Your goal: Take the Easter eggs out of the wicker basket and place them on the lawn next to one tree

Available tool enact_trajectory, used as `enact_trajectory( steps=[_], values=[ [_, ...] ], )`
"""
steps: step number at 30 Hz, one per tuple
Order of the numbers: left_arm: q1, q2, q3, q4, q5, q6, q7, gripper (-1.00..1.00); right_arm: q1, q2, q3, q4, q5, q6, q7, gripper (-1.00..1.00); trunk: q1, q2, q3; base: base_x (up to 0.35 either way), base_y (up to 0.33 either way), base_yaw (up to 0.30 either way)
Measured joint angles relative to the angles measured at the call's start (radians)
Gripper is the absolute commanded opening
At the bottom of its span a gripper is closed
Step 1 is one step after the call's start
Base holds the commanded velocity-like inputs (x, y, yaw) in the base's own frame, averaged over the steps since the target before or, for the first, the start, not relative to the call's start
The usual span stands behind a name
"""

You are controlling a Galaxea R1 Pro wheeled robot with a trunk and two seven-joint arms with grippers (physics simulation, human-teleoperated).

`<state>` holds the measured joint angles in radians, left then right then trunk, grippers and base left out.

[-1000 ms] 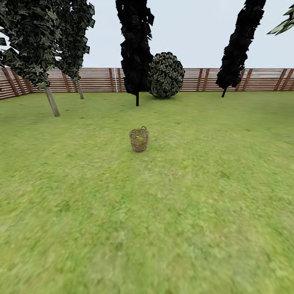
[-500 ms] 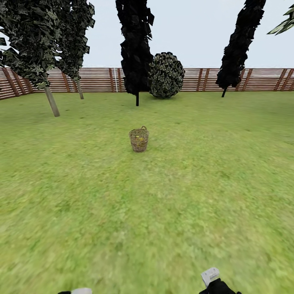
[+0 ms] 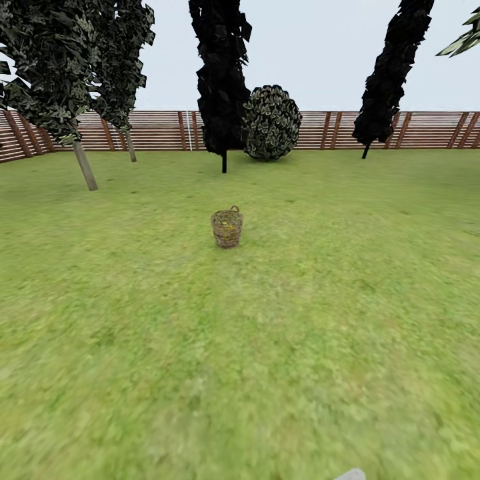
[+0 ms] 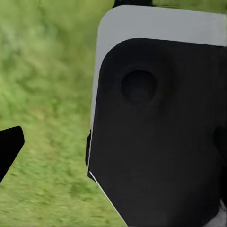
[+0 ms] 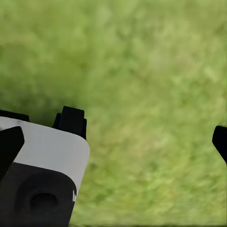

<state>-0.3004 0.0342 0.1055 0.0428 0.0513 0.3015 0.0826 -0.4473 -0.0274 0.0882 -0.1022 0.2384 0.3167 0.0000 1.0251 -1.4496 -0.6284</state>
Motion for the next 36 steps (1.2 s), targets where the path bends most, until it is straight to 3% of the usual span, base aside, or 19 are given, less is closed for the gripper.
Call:
enact_trajectory(
  steps=[3,6,11,16,20,24,27,31,33,36],
  values=[
    [0.001,-0.041,0.000,0.001,-0.002,-0.087,-0.004,1.00,0.007,0.001,-0.001,0.035,0.001,-0.005,0.000,1.00,0.000,0.000,0.000,0.000,0.000,0.000],
    [0.002,-0.077,0.001,0.007,-0.002,-0.221,-0.004,1.00,0.030,0.000,-0.001,0.077,0.002,-0.032,0.000,1.00,0.000,0.000,0.000,0.000,0.000,0.000],
    [0.002,-0.092,0.001,0.009,-0.001,-0.282,-0.003,1.00,0.065,0.000,-0.001,0.099,-0.004,-0.107,0.000,1.00,0.000,0.000,0.000,0.000,0.000,0.000],
    [0.003,-0.089,0.002,0.009,0.001,-0.290,-0.003,1.00,0.085,0.004,-0.001,0.114,-0.006,-0.124,0.000,1.00,-0.001,0.000,0.000,0.207,0.018,0.000],
    [0.052,-0.021,0.002,0.013,0.001,-0.205,0.007,1.00,0.099,0.009,-0.001,0.115,-0.005,-0.127,-0.001,1.00,-0.001,0.000,0.000,0.334,0.001,0.000],
    [0.077,-0.011,0.001,0.005,-0.002,-0.179,0.009,1.00,0.100,0.009,-0.001,0.115,-0.006,-0.135,-0.001,1.00,-0.001,0.000,0.000,0.340,0.000,0.000],
    [0.070,-0.026,0.003,-0.057,-0.001,-0.192,0.009,1.00,0.101,0.009,-0.001,0.115,-0.005,-0.151,-0.001,1.00,-0.001,0.000,0.000,0.340,0.000,0.000],
    [0.067,-0.069,0.003,-0.183,0.001,-0.185,0.008,1.00,0.102,0.009,-0.001,0.115,-0.005,-0.160,-0.001,1.00,-0.001,0.000,0.000,0.340,0.000,0.000],
    [0.067,-0.088,0.005,-0.212,0.001,-0.180,0.008,1.00,0.102,0.009,-0.001,0.115,-0.005,-0.161,-0.001,1.00,-0.001,0.000,0.000,0.340,0.000,0.000],
    [0.067,-0.095,0.006,-0.216,0.001,-0.177,0.005,1.00,0.102,0.009,-0.001,0.115,-0.006,-0.162,-0.001,1.00,-0.001,0.000,0.000,0.340,0.000,0.000]
  ],
)
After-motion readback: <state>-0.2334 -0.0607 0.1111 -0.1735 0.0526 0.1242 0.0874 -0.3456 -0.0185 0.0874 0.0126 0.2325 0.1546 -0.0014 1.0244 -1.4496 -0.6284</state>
